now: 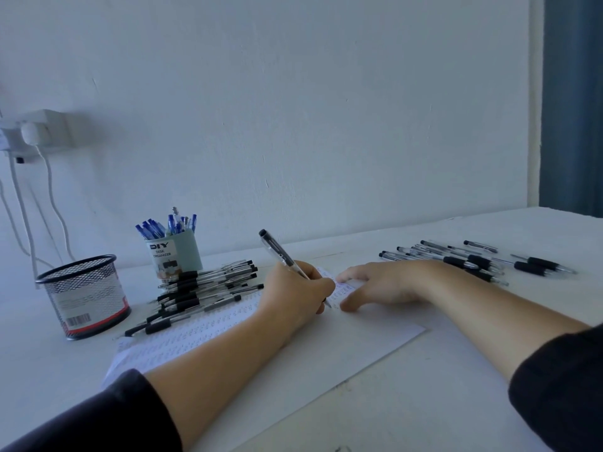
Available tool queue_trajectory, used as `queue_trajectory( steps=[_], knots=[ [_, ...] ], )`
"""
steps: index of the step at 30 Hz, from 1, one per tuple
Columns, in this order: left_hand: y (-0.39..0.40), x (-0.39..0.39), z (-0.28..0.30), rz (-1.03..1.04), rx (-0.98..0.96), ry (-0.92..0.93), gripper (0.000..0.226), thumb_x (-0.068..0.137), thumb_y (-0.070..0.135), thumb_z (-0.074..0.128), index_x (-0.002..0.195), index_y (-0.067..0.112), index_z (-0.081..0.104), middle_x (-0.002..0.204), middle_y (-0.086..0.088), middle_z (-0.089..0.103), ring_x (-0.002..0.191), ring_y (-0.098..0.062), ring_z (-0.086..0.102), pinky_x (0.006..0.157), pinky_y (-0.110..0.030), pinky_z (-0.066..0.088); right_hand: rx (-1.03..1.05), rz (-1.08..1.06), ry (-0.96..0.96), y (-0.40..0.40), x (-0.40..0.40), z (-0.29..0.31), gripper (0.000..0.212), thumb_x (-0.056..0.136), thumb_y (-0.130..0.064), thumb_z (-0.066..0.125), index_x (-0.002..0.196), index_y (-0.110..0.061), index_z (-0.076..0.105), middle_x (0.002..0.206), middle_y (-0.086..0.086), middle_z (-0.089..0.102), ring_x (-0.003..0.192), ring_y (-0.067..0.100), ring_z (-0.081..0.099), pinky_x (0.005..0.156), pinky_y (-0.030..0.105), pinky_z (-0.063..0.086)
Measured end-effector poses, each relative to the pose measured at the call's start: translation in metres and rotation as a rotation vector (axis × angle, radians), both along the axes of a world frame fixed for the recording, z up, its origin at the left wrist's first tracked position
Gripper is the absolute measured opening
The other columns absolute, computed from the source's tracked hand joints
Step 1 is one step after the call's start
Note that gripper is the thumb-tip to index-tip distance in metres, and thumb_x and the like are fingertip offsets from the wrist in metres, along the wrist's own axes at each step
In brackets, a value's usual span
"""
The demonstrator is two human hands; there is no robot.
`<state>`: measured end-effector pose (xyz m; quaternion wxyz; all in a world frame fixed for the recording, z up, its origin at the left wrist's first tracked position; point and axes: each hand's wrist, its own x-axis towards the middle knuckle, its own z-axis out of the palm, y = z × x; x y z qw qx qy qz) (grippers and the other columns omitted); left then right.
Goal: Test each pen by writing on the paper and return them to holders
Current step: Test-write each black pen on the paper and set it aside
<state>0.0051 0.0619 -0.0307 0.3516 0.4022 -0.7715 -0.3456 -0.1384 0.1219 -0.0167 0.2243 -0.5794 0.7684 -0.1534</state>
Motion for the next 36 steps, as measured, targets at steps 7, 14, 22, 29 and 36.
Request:
queue_trajectory(
  steps=[7,14,22,29,36],
  knots=[
    [-0.0006,0.0001,-0.0003,0.006,-0.022,0.014,0.015,0.071,0.006,0.056,0.056,0.008,0.058,0.043,-0.001,0.055,0.036,-0.009,0.037,0.046,-0.017,0.032,-0.008,0.01,0.003,0.0005,0.0,-0.0003,0.065,0.083,-0.045,0.063,0.141,-0.042,0.035,0.15,-0.01,0.033,0.134,0.014,0.035,0.107,0.03,0.031],
    [0.0002,-0.0002,-0.0008,0.007,-0.032,0.009,0.016,0.071,0.007,0.056,0.055,0.01,0.055,0.045,-0.001,0.055,0.034,-0.006,0.037,0.044,-0.016,0.031,-0.008,0.008,-0.009,0.0015,0.0007,0.0004,0.066,0.083,-0.045,0.063,0.142,-0.041,0.035,0.149,-0.01,0.034,0.134,0.014,0.036,0.106,0.03,0.032],
    [0.0019,0.0006,-0.0005,0.0,-0.031,0.008,0.018,0.071,0.007,0.056,0.053,0.011,0.055,0.044,0.0,0.056,0.034,-0.005,0.036,0.044,-0.016,0.03,-0.009,0.014,0.001,0.0023,0.0005,0.0006,0.066,0.083,-0.045,0.062,0.143,-0.04,0.035,0.149,-0.01,0.034,0.134,0.014,0.036,0.106,0.03,0.031],
    [0.0032,0.0006,0.0,0.001,-0.034,-0.003,0.016,0.072,0.006,0.056,0.056,0.009,0.057,0.044,-0.001,0.056,0.033,-0.005,0.038,0.042,-0.015,0.031,-0.007,0.012,-0.006,0.0019,0.001,0.0006,0.066,0.083,-0.045,0.063,0.142,-0.041,0.035,0.148,-0.009,0.035,0.132,0.014,0.038,0.106,0.031,0.032],
    [0.0034,-0.0002,-0.0009,-0.011,-0.032,0.014,0.022,0.071,0.007,0.057,0.05,0.011,0.055,0.043,-0.002,0.056,0.037,-0.008,0.04,0.047,-0.018,0.034,-0.004,0.024,-0.003,0.0029,0.0012,0.0018,0.065,0.085,-0.043,0.061,0.144,-0.038,0.033,0.15,-0.011,0.033,0.134,0.013,0.035,0.101,0.027,0.03]
  ],
)
